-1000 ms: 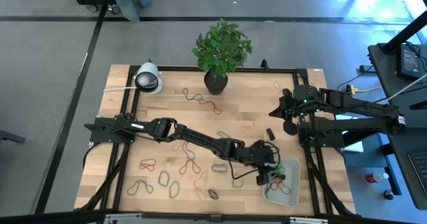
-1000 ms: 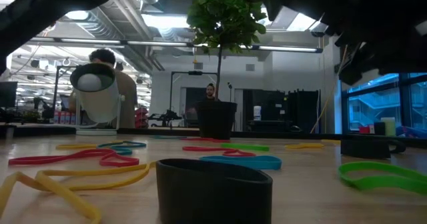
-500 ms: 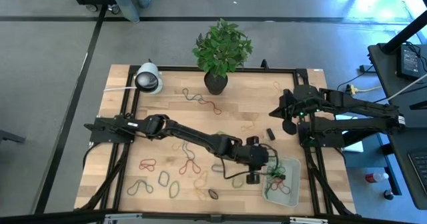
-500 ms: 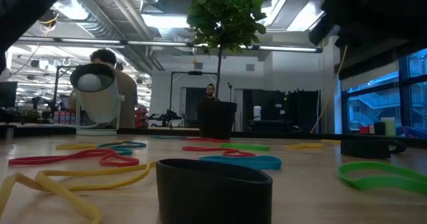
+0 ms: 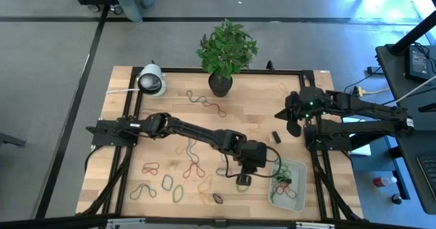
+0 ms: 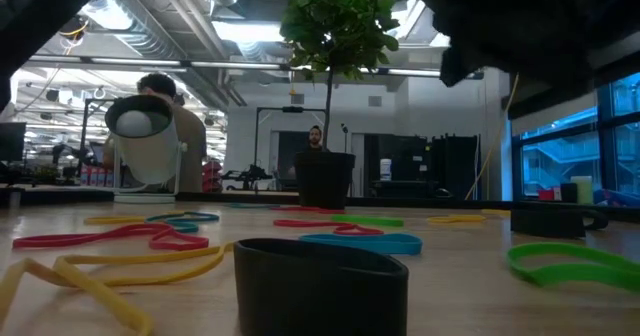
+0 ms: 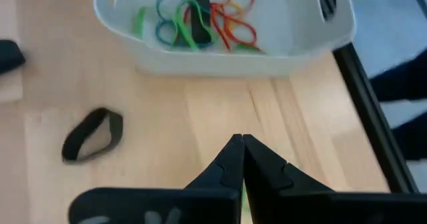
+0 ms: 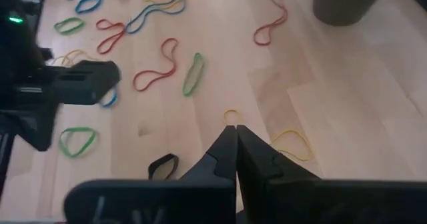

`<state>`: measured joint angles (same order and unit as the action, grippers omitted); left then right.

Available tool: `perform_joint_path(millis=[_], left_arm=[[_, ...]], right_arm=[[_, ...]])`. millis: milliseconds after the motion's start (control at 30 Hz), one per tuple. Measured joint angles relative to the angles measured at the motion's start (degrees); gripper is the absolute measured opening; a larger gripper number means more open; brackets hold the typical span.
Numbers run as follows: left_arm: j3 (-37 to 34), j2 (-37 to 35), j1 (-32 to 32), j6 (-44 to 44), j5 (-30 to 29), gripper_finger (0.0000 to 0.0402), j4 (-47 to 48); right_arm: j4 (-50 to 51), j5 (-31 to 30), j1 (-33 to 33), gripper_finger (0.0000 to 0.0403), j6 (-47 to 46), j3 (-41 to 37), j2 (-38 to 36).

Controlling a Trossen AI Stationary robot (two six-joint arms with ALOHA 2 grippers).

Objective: Pick and place rubber bands into bin
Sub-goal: Put the yellow rubber band into the gray bin

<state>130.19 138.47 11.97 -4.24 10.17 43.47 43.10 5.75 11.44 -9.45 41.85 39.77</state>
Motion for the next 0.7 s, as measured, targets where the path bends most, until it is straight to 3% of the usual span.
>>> perform_joint_path(millis=[167,333,533,700], left_arm=[[-12.54,-7.55,-1.1,1.12,1.34,0.0001,-3.02],[-33.67,-18.89,-1.62,-2.64,0.38,0.0001,-19.12],[-57.51,-32.66,-1.54,-8.93,-5.19,0.0001,-35.9],[-68.78,-42.75,-1.16,-10.07,-9.2,0.0001,-37.45]], right_arm=[[-0.07,-3.92,0.02,0.0004,-2.31,0.0,0.46],[-0.77,-4.23,0.02,0.0004,-2.97,0.0,1.6],[-2.88,-4.58,0.0,0.0004,-5.34,0.0,4.08],[-5.87,-4.6,0.02,0.0004,-5.26,0.0,6.22]])
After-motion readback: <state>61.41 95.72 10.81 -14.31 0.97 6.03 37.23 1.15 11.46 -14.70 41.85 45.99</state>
